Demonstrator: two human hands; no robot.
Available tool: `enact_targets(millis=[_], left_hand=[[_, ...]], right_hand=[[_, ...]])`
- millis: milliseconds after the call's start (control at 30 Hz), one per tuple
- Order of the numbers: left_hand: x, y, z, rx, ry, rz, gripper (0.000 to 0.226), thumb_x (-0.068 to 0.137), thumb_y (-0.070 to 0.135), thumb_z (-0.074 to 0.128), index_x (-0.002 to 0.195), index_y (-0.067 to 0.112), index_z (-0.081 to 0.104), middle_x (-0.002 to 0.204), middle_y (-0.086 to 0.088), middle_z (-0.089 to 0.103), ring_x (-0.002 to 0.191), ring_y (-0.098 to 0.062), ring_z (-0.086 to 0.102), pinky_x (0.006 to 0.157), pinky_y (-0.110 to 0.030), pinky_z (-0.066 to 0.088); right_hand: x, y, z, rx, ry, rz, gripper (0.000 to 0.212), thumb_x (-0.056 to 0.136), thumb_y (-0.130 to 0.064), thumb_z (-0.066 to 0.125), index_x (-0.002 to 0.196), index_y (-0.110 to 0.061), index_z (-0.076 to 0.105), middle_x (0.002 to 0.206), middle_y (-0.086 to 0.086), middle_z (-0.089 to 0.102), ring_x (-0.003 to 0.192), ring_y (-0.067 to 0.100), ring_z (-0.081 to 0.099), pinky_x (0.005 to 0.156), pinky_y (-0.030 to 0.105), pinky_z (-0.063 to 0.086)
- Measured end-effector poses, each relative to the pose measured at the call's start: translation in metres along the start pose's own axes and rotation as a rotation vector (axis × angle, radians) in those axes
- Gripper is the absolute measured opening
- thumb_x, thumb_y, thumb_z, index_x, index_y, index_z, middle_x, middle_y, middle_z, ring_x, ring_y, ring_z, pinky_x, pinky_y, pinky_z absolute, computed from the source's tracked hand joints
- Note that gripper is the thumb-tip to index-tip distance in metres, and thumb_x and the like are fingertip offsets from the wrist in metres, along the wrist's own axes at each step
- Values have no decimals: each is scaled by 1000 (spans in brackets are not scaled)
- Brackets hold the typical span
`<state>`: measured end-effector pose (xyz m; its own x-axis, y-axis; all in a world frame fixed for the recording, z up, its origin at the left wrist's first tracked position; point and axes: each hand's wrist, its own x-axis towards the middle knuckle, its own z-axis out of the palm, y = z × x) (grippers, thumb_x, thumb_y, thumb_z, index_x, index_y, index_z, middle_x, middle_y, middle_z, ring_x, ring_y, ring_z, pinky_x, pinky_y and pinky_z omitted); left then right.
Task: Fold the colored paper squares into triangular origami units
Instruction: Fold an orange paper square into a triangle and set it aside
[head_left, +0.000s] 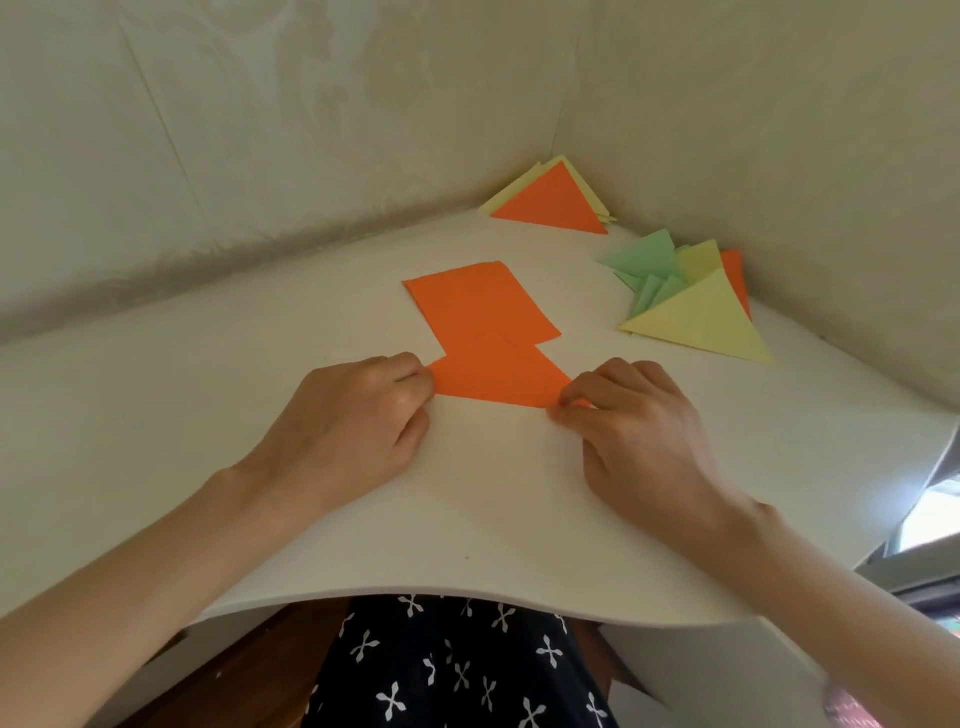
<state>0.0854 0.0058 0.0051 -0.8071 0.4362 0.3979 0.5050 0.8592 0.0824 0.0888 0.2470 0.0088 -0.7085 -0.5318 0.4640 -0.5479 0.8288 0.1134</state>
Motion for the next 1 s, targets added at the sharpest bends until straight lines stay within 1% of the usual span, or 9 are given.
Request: enact_targets(millis=[133, 267, 400, 467, 533, 633, 733, 867, 1000], left_hand=[[-9, 0, -1, -88, 6, -31, 43, 80, 24, 35, 93, 11, 74, 103, 2, 72, 78, -20, 71, 53, -30, 55], [-13, 1, -3, -101, -48, -49, 47, 80, 26, 35, 105, 10, 73, 115, -2, 68, 93, -22, 70, 69, -38, 60], [-15, -11, -9, -43, -92, -34, 46, 83, 25, 36, 105, 7, 72, 115, -4, 68, 95, -23, 68, 88, -27, 47], [-21, -23, -12, 37, -93, -79, 47, 83, 28, 35, 103, 8, 73, 114, -6, 69, 104, -26, 66, 95, -39, 44], [-25, -29, -15, 109, -110, -107, 47, 83, 28, 35, 99, 9, 74, 113, -7, 69, 106, -27, 65, 98, -42, 39], [-15, -17, -18, 115, -90, -105, 45, 82, 25, 36, 96, 5, 73, 112, -10, 69, 103, -26, 66, 96, -37, 31], [0, 4, -14, -54, -96, -51, 41, 84, 26, 37, 104, 7, 67, 105, -7, 70, 93, -25, 66, 85, -27, 36], [11, 2, -3, -160, -165, -56, 40, 89, 34, 35, 106, 14, 65, 103, -1, 70, 87, -17, 62, 78, -22, 36], [23, -11, 4, -138, -171, -140, 48, 88, 49, 36, 110, 17, 65, 118, 4, 64, 96, -20, 63, 85, -28, 46]], right_hand=[[5, 2, -9, 5, 12, 139, 22, 56, 4, 46, 59, -8, 64, 66, 4, 64, 66, 30, 57, 63, 33, 45], [28, -23, -2, 180, 7, -46, 53, 67, -3, 31, 105, -6, 67, 102, 10, 67, 88, 31, 64, 72, 36, 51], [33, -32, 16, 199, -153, -52, 48, 65, -1, 41, 104, -10, 68, 101, 6, 65, 82, 30, 62, 65, 32, 49], [31, -31, 18, 231, -165, -27, 48, 67, -1, 38, 103, -10, 68, 97, 5, 63, 80, 30, 59, 60, 33, 51], [30, -31, 17, 254, -172, -23, 51, 69, -3, 31, 105, -8, 67, 96, 7, 61, 79, 31, 57, 59, 36, 51], [33, -37, 19, 312, -204, 30, 56, 70, -11, 24, 107, -5, 65, 97, 11, 58, 83, 34, 53, 68, 41, 51], [39, -51, 18, 370, -240, 95, 53, 75, -16, 24, 107, -2, 63, 106, 14, 54, 95, 32, 48, 85, 41, 44], [49, -32, -9, 794, -310, 143, 28, 88, -1, 46, 108, -5, 66, 112, 6, 60, 105, 17, 52, 91, 23, 39], [63, 23, -16, 866, -264, 128, 18, 87, -10, 65, 104, -14, 69, 113, -4, 62, 106, 2, 55, 94, 14, 38]])
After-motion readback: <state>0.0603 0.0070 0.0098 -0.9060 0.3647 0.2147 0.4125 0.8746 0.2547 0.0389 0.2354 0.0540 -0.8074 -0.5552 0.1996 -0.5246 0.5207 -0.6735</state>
